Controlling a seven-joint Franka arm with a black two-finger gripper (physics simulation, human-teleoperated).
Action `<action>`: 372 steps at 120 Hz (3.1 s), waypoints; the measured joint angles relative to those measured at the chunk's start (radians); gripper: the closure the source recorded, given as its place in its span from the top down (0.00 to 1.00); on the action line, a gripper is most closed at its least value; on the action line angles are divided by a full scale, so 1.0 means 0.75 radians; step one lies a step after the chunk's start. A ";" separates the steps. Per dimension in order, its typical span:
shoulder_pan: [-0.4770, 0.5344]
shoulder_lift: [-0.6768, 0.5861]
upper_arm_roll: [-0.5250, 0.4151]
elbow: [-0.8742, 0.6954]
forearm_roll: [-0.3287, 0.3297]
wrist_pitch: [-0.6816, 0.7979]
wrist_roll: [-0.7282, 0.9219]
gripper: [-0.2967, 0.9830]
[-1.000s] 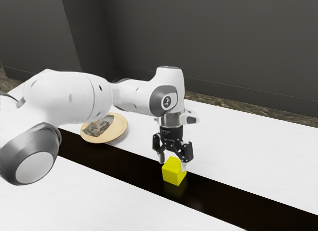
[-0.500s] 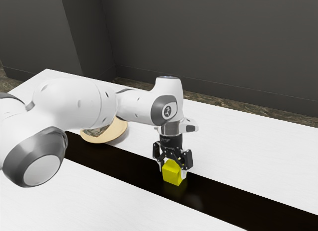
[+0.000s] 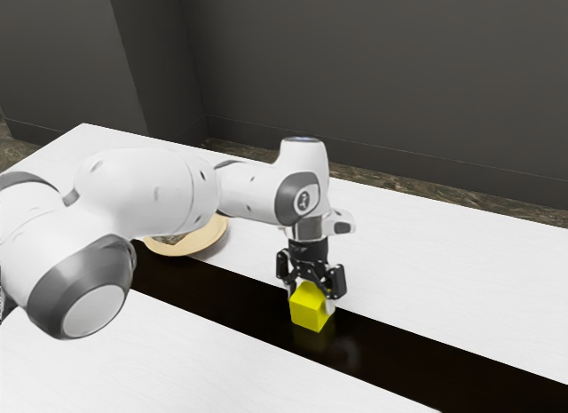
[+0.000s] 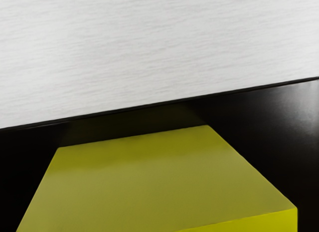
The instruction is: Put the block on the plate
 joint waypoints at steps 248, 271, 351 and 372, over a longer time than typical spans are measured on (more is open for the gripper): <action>0.802 -0.075 -0.233 0.541 0.405 -0.307 0.016 0.52; 0.972 0.034 -0.356 0.584 0.476 -0.297 0.017 0.52; 1.045 0.198 -0.416 0.623 0.508 -0.269 0.024 0.63; 1.045 0.155 -0.415 0.623 0.512 -0.277 0.031 0.71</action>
